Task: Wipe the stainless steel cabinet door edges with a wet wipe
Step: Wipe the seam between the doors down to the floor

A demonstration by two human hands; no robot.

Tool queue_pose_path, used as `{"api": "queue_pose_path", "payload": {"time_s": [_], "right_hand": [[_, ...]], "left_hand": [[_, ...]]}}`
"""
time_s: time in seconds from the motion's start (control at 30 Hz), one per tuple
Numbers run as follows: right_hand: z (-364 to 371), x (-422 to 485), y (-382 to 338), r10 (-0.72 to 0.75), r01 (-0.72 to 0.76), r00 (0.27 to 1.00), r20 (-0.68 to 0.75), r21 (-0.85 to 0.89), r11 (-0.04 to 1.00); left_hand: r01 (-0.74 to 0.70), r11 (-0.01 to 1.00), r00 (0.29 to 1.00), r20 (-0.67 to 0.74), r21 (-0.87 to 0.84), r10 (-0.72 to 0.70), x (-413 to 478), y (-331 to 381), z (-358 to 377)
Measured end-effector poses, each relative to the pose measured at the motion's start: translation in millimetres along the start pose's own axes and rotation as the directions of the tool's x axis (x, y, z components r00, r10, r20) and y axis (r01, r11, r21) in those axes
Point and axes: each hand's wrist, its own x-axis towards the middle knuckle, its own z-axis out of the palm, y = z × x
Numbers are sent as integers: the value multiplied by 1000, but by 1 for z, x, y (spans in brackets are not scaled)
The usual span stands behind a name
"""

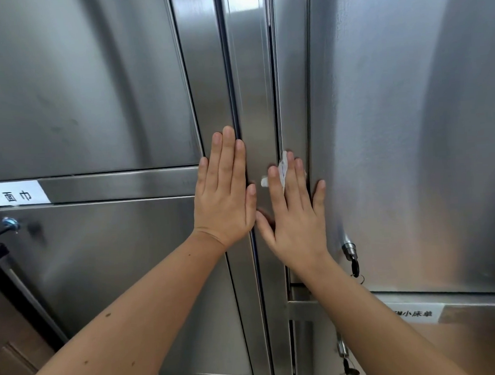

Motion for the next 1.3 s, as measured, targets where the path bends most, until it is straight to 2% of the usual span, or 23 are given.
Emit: {"api": "queue_pose_path", "payload": {"time_s": [0.2, 0.37, 0.5, 0.77, 0.97, 1.1, 1.3], "right_hand": [[3, -39, 0, -38, 38, 997, 74, 0, 999], [0, -9, 8, -86, 86, 996, 37, -9, 996], [0, -2, 6, -50, 49, 998, 25, 35, 998], [4, -61, -2, -16, 16, 986, 166, 5, 1000], [3, -18, 2, -8, 7, 999, 44, 22, 1000], [7, -26, -2, 28, -29, 999, 34, 43, 999], [12, -85, 0, -19, 11, 986, 166, 52, 999]], "left_hand": [[-2, 1000, 1000, 3, -3, 2, 0, 0, -1], [-2, 1000, 1000, -1, 1, 2, 0, 0, -1], [0, 1000, 1000, 10, 2, 0, 0, 0, -1], [5, 1000, 1000, 15, 21, -5, 0, 1, -2], [43, 999, 999, -13, 27, -43, 3, 2, -2], [31, 999, 999, -18, 25, -30, 3, 2, -2], [46, 999, 999, -30, 10, -45, 3, 4, -3]]}}
